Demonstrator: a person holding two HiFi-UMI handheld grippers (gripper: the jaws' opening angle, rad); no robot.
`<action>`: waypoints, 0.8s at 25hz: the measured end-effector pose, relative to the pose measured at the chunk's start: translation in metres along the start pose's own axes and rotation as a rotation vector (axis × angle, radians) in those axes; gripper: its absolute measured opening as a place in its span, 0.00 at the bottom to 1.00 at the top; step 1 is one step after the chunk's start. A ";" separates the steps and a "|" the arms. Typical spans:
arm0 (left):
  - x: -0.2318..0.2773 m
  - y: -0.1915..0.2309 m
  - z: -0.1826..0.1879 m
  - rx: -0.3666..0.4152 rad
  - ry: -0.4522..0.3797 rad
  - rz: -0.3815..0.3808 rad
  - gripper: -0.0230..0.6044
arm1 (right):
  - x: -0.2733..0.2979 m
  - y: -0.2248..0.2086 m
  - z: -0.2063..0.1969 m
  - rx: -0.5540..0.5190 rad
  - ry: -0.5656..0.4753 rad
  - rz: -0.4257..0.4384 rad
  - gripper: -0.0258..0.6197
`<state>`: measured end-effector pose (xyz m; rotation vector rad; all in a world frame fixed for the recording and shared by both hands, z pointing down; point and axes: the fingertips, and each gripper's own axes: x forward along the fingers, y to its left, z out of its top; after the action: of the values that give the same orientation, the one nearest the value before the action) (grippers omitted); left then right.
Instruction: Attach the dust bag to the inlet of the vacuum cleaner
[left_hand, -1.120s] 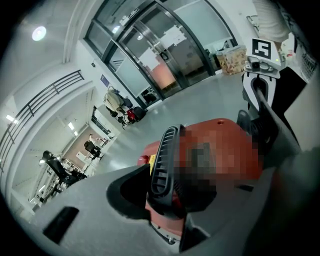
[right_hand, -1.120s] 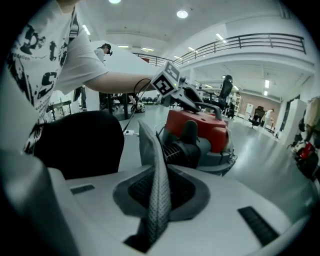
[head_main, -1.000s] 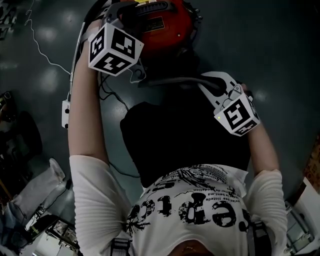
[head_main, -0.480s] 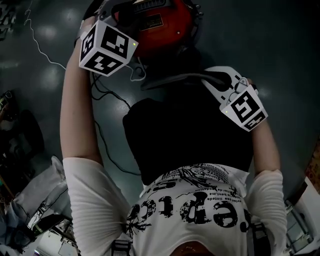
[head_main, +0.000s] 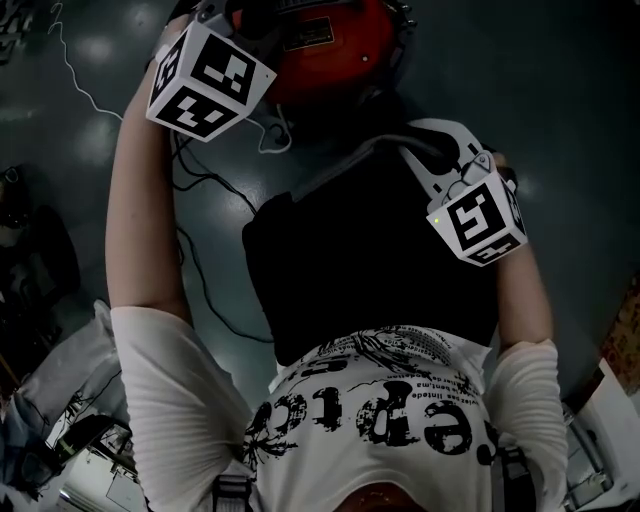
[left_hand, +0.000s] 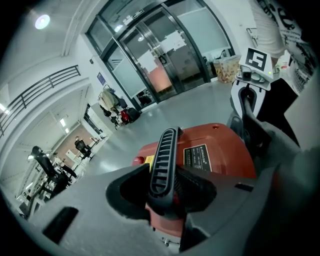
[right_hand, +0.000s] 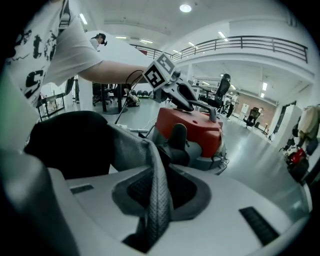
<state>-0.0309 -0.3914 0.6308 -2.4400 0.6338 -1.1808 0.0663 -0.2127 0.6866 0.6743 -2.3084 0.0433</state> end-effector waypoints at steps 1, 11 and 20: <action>-0.001 0.000 0.001 -0.004 -0.007 -0.001 0.25 | 0.001 0.000 0.001 0.007 -0.007 -0.008 0.11; -0.001 0.001 0.001 0.003 -0.027 0.034 0.25 | 0.002 -0.001 0.000 0.092 -0.064 0.015 0.12; -0.071 -0.002 0.045 -0.271 -0.352 0.299 0.29 | -0.036 -0.026 0.027 0.242 -0.258 -0.213 0.37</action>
<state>-0.0336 -0.3464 0.5592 -2.5614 1.0550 -0.5621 0.0830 -0.2247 0.6388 1.1024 -2.4850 0.1462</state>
